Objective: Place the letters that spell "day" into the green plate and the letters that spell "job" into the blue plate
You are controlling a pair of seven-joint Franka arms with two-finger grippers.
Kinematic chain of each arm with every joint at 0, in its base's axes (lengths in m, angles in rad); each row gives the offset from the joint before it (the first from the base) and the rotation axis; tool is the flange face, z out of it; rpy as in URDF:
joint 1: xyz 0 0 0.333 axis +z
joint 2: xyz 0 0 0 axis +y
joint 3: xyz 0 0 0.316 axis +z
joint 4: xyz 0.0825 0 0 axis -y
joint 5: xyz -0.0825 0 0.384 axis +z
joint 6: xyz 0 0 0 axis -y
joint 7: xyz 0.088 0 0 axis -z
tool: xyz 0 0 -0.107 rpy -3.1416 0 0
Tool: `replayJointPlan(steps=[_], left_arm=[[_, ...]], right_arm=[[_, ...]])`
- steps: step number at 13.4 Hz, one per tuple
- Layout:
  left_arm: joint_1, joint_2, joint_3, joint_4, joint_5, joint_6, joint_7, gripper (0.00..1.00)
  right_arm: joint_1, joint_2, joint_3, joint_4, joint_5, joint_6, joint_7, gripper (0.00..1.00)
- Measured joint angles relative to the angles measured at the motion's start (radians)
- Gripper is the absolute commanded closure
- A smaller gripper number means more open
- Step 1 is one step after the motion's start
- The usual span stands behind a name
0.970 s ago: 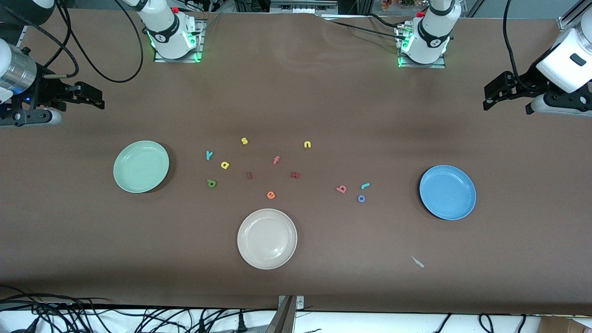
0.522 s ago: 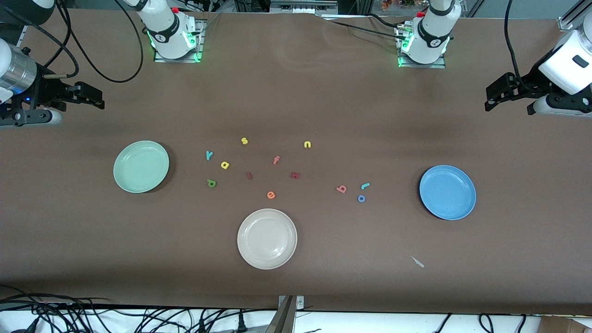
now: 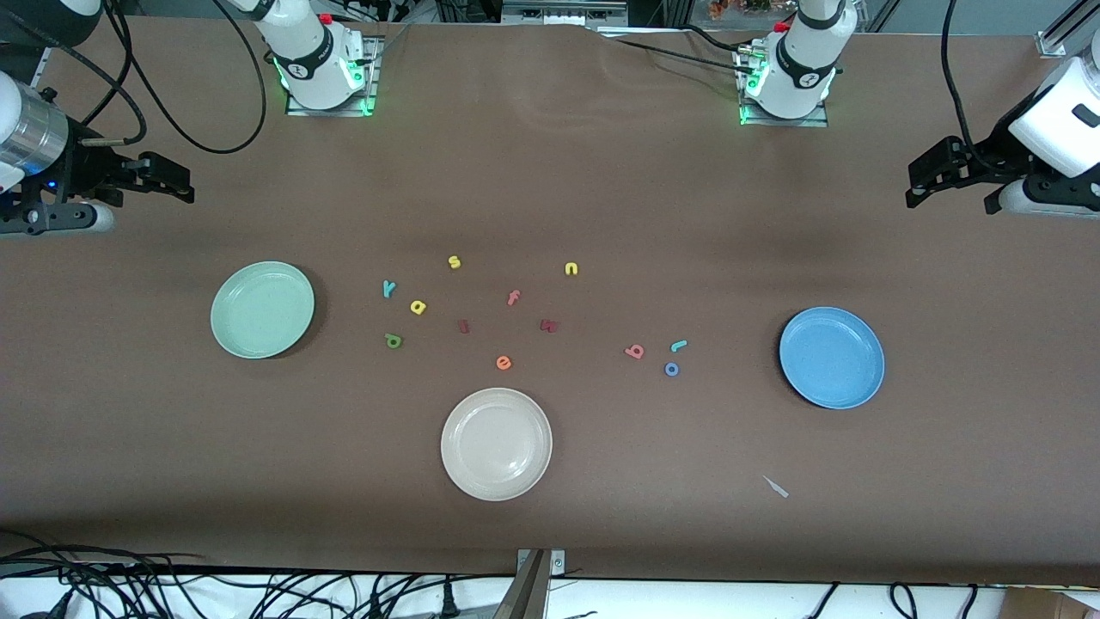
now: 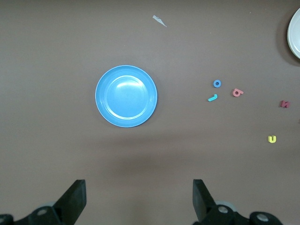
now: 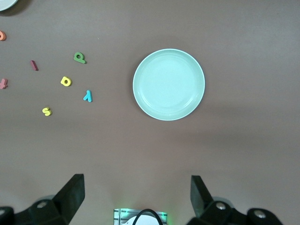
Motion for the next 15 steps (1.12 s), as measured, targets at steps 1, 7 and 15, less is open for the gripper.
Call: replayJointPlan(steps=[1,7,15], left_arm=[[0.001,0.000,0.000,0.000,0.000,0.000,0.000,0.00],[0.003,0.000,-0.004,0.001,0.000,0.000,0.001,0.00],[0.005,0.045,0.000,0.001,0.000,0.054,0.001,0.00]], right_arm=[[0.000,0.000,0.000,0.000,0.000,0.000,0.000,0.00],[0.000,0.000,0.000,0.000,0.000,0.000,0.000,0.00],[0.000,0.000,0.000,0.000,0.000,0.000,0.000,0.00]])
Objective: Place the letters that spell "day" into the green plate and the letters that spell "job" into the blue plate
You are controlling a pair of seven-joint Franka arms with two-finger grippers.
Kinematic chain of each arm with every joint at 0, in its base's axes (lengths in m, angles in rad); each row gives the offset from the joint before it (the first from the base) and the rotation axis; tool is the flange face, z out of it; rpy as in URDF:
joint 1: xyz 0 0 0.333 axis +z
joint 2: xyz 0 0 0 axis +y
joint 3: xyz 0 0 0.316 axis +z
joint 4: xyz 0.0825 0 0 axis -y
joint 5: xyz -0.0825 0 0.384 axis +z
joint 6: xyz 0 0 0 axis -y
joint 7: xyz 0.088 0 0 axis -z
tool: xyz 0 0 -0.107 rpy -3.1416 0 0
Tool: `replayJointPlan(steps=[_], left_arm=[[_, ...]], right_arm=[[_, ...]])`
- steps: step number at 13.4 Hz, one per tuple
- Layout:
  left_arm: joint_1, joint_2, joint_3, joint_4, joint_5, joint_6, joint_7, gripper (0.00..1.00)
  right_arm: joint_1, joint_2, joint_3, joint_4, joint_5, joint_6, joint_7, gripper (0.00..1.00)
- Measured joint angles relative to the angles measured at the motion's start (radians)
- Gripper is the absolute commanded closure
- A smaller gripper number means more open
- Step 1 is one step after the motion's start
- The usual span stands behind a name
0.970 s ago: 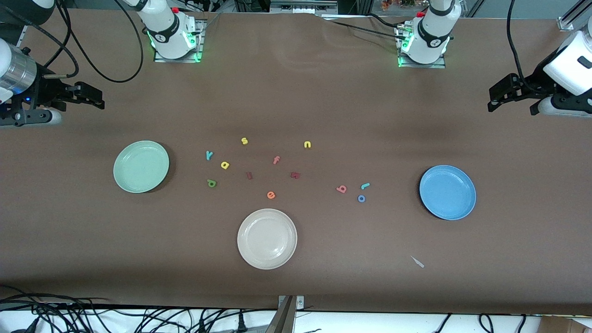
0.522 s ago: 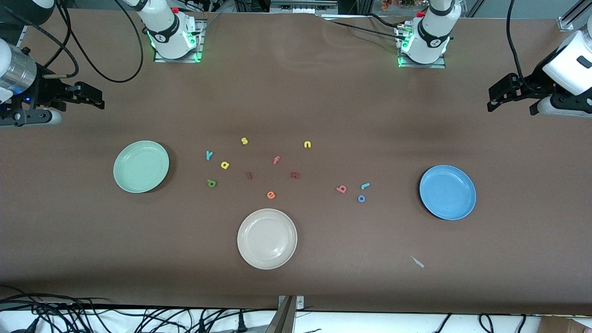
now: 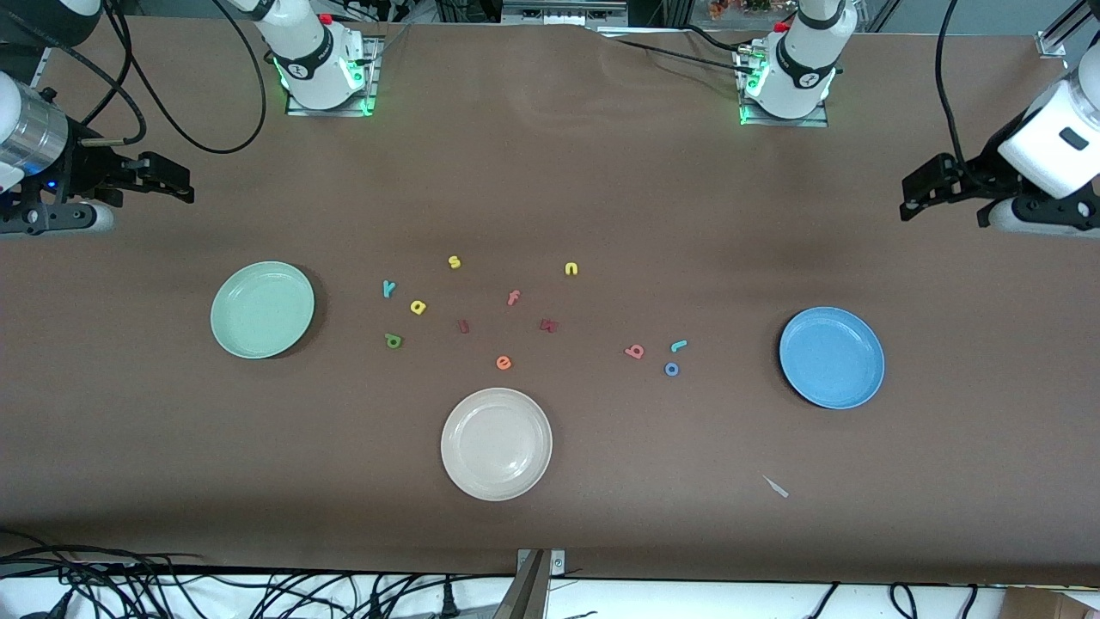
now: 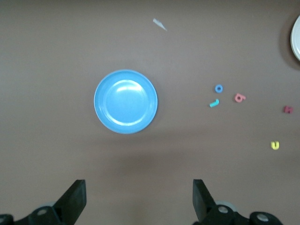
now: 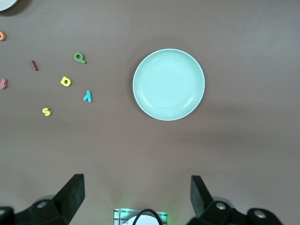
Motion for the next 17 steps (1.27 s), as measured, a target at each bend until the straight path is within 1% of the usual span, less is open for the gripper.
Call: replayJointPlan(steps=[6,14,17], left_arm=[[0.042,0.018,0.002,0.002,0.000,0.014,0.000,0.00],[0.035,0.018,-0.014,0.004,0.000,0.014,0.000,0.00],[0.035,0.018,-0.014,0.004,0.000,0.014,0.000,0.00]], right_arm=[[0.000,0.001,-0.001,-0.001,0.000,0.000,0.000,0.00],[-0.001,0.022,-0.005,-0.004,0.000,0.000,0.000,0.00],[-0.001,0.029,-0.005,-0.003,0.002,0.029,-0.002,0.00]])
